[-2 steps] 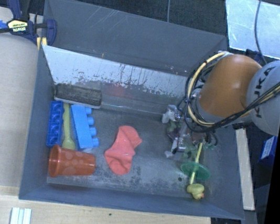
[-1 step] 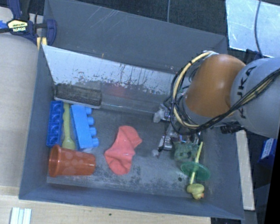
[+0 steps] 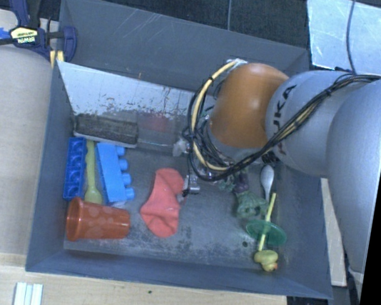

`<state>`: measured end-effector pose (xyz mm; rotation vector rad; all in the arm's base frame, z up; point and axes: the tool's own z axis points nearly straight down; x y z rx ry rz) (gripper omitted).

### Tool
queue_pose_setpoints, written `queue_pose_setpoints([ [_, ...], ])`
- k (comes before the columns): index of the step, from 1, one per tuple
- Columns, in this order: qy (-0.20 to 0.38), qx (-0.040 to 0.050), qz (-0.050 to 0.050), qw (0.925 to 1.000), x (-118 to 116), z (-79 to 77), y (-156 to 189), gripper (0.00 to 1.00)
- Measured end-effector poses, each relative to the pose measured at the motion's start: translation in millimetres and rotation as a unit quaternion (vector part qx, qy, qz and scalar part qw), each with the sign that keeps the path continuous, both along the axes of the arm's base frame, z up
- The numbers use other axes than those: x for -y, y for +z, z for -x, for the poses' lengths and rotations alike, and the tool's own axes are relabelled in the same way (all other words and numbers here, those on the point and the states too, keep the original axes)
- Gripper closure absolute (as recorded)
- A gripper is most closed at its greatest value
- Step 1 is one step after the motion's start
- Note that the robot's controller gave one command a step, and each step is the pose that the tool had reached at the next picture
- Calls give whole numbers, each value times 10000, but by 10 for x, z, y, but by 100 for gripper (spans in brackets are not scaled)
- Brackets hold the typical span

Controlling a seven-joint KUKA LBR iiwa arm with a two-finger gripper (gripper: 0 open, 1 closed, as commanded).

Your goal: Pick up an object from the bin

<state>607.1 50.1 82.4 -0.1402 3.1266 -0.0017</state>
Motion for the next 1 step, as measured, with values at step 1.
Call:
queue_pose_setpoints([
  [1, 72, -5, -5, 10000, -304, -64, -133, 0],
])
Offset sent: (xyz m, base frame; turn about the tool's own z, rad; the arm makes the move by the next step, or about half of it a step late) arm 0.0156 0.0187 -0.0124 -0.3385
